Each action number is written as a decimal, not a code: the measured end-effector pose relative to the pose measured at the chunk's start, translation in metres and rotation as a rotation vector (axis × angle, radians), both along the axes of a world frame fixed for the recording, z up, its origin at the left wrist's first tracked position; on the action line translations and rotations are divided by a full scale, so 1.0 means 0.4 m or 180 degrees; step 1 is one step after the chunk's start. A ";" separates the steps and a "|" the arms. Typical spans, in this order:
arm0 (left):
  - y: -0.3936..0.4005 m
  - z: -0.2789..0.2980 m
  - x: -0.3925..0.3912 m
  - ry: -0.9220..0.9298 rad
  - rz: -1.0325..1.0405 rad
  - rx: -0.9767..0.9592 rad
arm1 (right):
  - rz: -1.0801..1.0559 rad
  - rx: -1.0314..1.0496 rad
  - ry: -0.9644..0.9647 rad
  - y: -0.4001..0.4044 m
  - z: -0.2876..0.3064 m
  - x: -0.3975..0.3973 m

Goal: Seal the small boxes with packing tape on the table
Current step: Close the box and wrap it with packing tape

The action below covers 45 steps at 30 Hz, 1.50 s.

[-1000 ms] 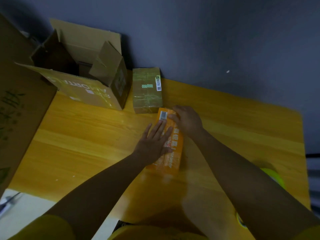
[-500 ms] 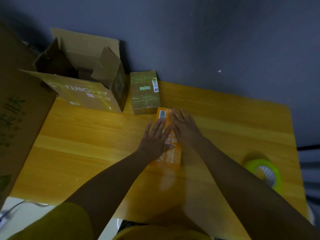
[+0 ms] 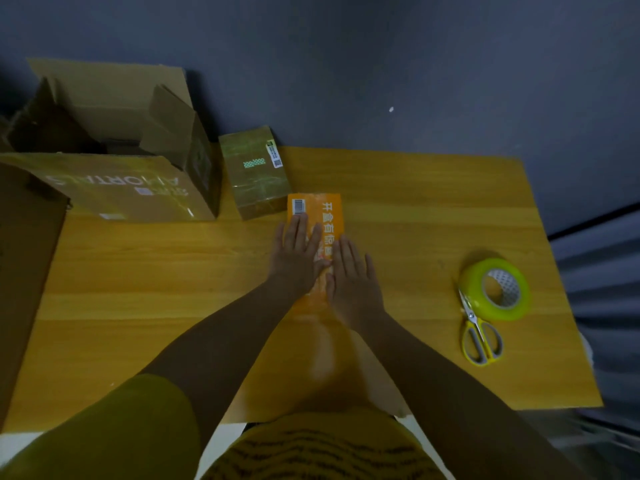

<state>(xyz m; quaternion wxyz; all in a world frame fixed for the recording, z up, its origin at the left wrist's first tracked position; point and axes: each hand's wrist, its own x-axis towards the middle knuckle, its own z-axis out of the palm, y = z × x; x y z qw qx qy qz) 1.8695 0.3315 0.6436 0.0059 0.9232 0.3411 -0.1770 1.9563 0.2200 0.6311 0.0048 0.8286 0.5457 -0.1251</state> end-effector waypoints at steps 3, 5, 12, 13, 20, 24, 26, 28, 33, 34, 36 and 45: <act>-0.009 0.004 0.014 0.0170 -0.0032 0.0088 | 0.0007 -0.0133 -0.0051 0.009 0.006 -0.004; -0.009 0.014 0.015 0.0205 0.0019 0.0011 | 0.0051 -0.0213 -0.0093 0.013 0.015 -0.001; -0.009 0.067 0.015 0.0161 0.0087 -0.0329 | -0.0057 -0.0023 0.1338 -0.008 0.075 0.056; -0.016 0.074 0.018 0.0113 0.0076 -0.0352 | -0.0164 0.0127 0.1497 -0.018 0.082 0.065; -0.093 0.099 0.074 -0.0307 0.0328 -0.0597 | -0.0991 0.0652 0.2031 -0.127 0.081 0.201; -0.158 0.112 0.165 -0.0358 0.0231 -0.0569 | -0.1277 0.0855 0.1914 -0.228 0.053 0.315; -0.201 0.113 0.227 -0.0415 0.0150 -0.0586 | -0.1315 0.0829 0.1854 -0.288 0.039 0.375; -0.250 0.109 0.296 -0.0443 0.0066 -0.0610 | -0.1249 0.0779 0.1821 -0.348 0.023 0.436; -0.370 0.074 0.465 -0.0321 0.0093 -0.0985 | -0.1158 0.0470 0.1690 -0.477 -0.005 0.583; -0.390 0.062 0.490 -0.0290 0.0098 -0.1057 | -0.1051 0.0428 0.1503 -0.496 -0.015 0.614; -0.429 0.038 0.528 -0.0230 0.0124 -0.1221 | -0.0688 0.0277 0.1137 -0.525 -0.029 0.665; -0.493 0.002 0.574 -0.0091 0.0382 -0.1526 | 0.0230 -0.1036 0.0606 -0.500 -0.047 0.708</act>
